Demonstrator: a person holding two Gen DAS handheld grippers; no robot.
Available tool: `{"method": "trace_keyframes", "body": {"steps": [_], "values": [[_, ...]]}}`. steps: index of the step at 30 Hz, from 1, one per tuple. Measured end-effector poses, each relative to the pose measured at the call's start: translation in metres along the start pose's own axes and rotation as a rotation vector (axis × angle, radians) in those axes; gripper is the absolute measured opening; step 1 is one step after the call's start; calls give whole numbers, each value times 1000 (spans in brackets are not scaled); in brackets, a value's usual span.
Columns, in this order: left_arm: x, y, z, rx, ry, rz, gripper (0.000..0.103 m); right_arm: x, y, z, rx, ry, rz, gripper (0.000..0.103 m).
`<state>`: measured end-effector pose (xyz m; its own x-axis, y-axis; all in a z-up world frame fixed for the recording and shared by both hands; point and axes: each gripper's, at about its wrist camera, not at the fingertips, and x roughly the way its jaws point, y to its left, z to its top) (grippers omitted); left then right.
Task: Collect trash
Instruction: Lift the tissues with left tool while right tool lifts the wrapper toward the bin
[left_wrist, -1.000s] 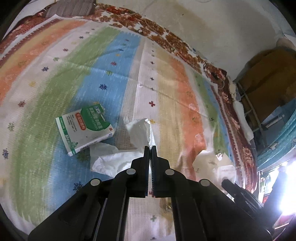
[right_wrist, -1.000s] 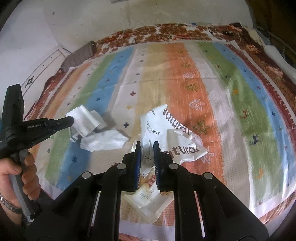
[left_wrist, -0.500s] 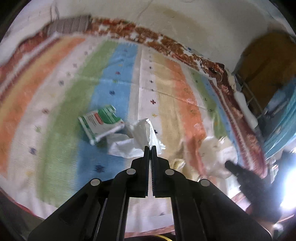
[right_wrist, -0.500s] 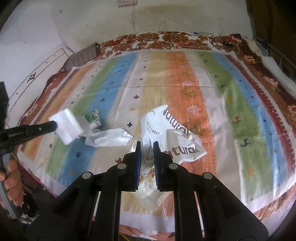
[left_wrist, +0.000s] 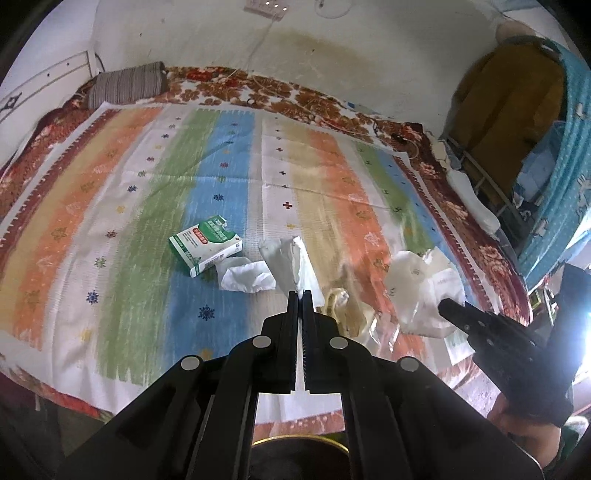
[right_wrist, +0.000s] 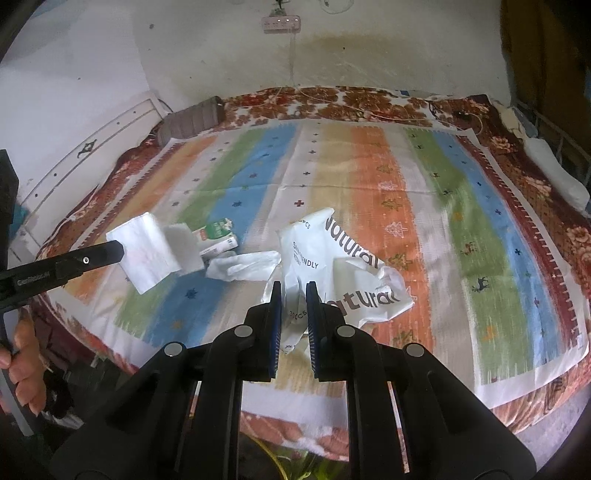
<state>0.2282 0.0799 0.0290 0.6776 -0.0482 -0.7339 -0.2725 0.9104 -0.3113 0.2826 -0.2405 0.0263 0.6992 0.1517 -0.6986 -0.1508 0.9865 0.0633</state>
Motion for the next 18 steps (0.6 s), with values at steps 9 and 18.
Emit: {"method": "trace_keyframes", "body": {"steps": [9, 18], "values": [[-32, -7, -22, 12, -27, -70, 1, -24, 16, -17, -27, -23, 25, 11], [-54, -12, -50, 25, -35, -116, 1, -36, 29, -33, -34, -32, 58, 11]]}}
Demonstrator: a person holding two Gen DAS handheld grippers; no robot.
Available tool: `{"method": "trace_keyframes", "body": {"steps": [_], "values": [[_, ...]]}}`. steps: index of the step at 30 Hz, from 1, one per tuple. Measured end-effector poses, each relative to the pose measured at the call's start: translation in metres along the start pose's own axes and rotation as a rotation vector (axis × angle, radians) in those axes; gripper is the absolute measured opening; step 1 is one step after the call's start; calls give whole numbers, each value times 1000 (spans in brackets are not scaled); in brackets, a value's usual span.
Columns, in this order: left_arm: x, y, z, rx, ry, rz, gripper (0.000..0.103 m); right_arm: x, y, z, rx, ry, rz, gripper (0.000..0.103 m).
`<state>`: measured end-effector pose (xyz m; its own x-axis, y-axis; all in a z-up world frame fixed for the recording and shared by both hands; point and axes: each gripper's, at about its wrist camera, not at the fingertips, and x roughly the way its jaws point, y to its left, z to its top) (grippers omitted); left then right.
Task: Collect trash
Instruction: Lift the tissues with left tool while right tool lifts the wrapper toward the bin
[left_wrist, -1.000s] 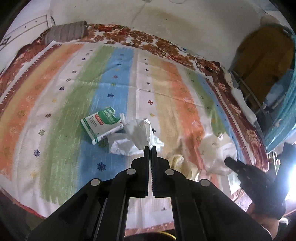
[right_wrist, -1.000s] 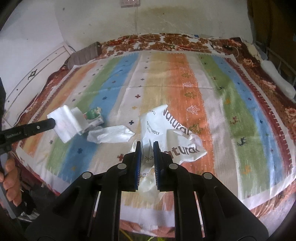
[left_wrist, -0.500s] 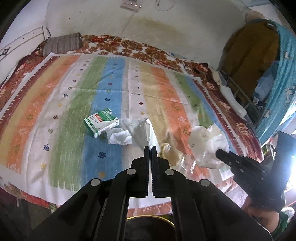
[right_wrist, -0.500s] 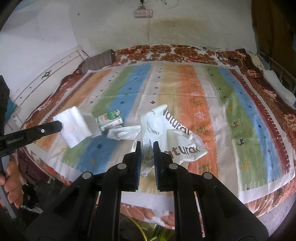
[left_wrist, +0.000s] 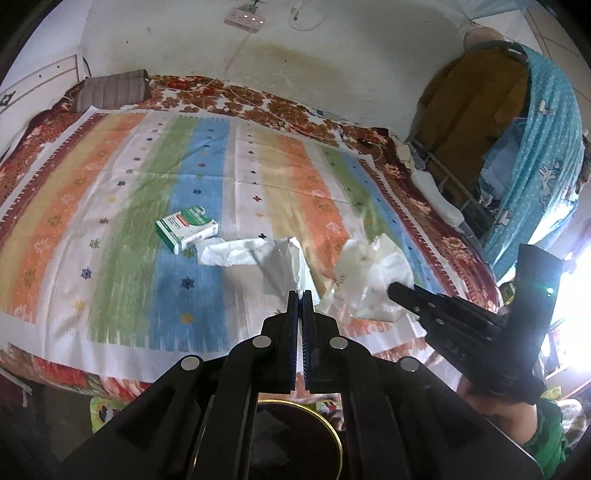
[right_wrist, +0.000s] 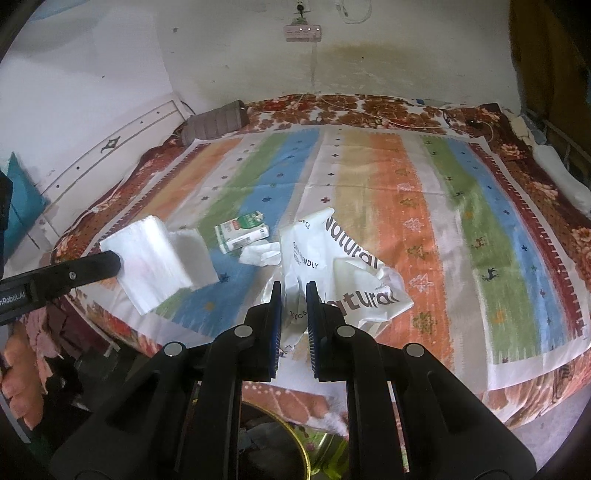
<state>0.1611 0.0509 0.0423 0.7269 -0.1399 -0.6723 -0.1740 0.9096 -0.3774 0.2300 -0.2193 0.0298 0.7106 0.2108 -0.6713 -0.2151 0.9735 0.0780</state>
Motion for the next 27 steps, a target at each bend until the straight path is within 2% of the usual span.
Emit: {"method": "trace_keyframes", "body": {"steps": [21, 24, 27], "values": [[-33, -3, -57, -13, 1, -71, 1, -32, 33, -61, -9, 29, 72, 11], [-32, -3, -68, -16, 7, -23, 1, -25, 41, -76, -7, 67, 74, 11], [-31, -2, -73, -36, 19, -25, 1, -20, 46, -88, 1, 99, 77, 11]]}}
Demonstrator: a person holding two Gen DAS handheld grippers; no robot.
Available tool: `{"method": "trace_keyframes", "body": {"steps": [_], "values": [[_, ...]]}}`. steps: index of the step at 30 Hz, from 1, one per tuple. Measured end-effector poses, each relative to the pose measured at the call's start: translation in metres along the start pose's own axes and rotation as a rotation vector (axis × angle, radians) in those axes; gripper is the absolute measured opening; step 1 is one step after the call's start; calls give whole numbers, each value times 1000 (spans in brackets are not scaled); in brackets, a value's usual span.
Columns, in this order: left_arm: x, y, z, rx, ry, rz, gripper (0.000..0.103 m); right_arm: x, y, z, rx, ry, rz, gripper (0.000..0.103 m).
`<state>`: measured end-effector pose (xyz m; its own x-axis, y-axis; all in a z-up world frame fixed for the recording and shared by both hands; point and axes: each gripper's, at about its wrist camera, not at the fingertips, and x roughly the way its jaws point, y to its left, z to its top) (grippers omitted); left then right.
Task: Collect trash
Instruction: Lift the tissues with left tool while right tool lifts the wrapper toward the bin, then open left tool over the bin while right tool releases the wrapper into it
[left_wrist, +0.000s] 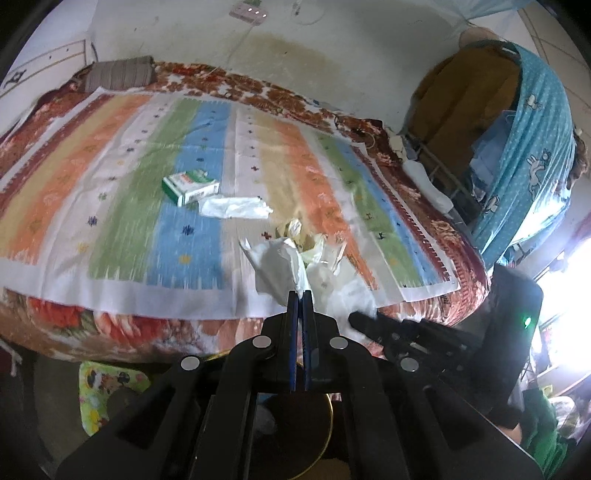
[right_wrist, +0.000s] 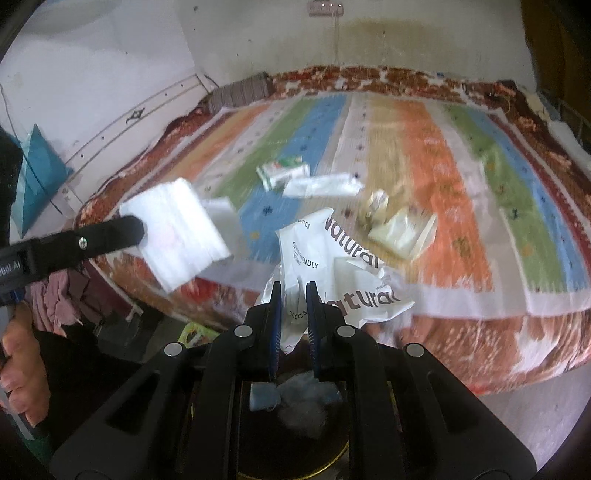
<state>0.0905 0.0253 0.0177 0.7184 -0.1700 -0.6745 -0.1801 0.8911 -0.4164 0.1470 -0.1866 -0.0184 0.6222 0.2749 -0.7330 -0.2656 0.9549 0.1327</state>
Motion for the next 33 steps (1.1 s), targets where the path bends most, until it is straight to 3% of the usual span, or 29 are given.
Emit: {"method": "trace_keyframes", "body": {"steps": [5, 19, 33], "values": [[4, 2, -15, -14, 44, 6, 1, 6, 7, -19, -4, 39, -6, 11], [38, 2, -70, -24, 219, 144, 1, 31, 6, -66, 68, 194, -8, 12], [55, 15, -79, -97, 302, 182, 1, 57, -10, -82, 172, 312, -31, 16]]}}
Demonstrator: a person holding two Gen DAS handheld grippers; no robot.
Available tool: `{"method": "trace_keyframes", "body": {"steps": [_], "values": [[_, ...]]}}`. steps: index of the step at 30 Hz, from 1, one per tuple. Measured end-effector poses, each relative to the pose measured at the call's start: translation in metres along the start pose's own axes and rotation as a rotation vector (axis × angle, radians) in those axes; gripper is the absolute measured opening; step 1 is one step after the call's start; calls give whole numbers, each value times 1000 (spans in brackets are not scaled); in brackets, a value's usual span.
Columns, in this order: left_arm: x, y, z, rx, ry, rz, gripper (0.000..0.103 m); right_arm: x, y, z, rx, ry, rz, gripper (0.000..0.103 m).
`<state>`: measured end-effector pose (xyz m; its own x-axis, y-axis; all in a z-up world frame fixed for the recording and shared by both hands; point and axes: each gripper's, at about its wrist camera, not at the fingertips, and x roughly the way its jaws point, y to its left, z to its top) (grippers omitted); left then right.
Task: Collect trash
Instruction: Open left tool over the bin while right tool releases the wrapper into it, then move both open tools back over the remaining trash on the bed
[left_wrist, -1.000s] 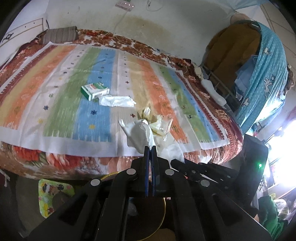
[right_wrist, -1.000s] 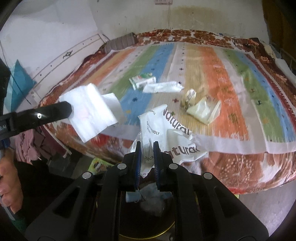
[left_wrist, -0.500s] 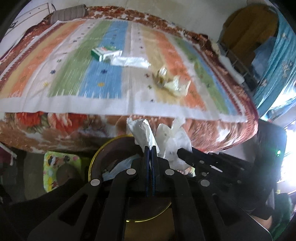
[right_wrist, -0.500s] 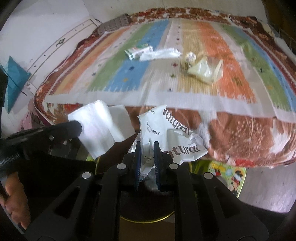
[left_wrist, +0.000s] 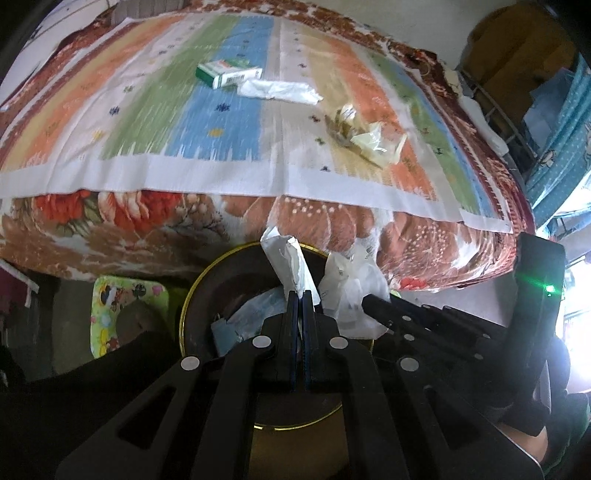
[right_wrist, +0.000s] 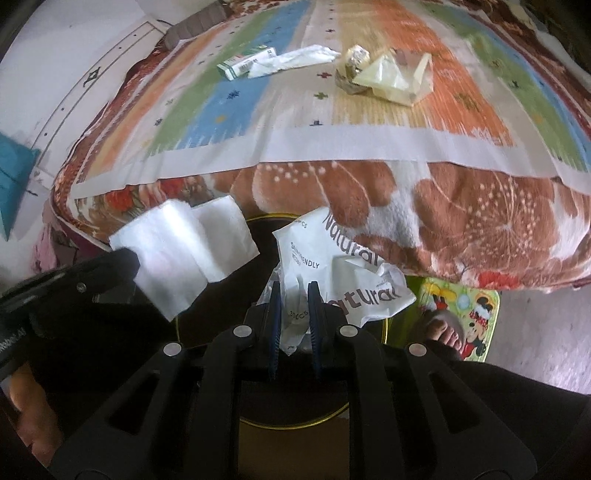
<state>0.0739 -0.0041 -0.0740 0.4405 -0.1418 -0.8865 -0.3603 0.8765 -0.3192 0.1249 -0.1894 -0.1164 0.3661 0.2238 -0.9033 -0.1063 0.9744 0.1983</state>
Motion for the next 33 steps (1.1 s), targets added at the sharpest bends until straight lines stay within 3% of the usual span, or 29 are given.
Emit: {"method": "trace_keyframes", "body": {"steps": [1, 3, 4, 13, 15, 20, 24, 27, 30, 33], "values": [[2, 0, 0, -9, 10, -3, 1, 2, 0, 0, 4, 8, 0, 19], [4, 3, 1, -26, 19, -5, 7, 5, -3, 0, 14, 20, 3, 45], [3, 4, 2, -33, 13, -4, 8, 6, -4, 0, 24, 20, 10, 50], [-13, 13, 13, -68, -59, -20, 35, -5, -7, 5, 35, -24, 15, 61], [-19, 20, 20, -96, -85, -17, 45, -8, -8, 8, 40, -32, 24, 64], [-29, 31, 25, -141, -132, -34, 56, -21, -9, 17, 52, -63, 76, 76], [-34, 39, 30, -177, -160, -40, 70, -35, -9, 29, 30, -113, 52, 83], [-38, 46, 40, -204, -177, -40, 73, -44, -10, 43, 11, -141, 33, 90], [-47, 44, 48, -187, -221, -62, 88, -51, -12, 57, 2, -165, 37, 93], [-51, 39, 56, -141, -255, -27, 96, -53, -14, 72, -19, -175, 25, 94]]}}
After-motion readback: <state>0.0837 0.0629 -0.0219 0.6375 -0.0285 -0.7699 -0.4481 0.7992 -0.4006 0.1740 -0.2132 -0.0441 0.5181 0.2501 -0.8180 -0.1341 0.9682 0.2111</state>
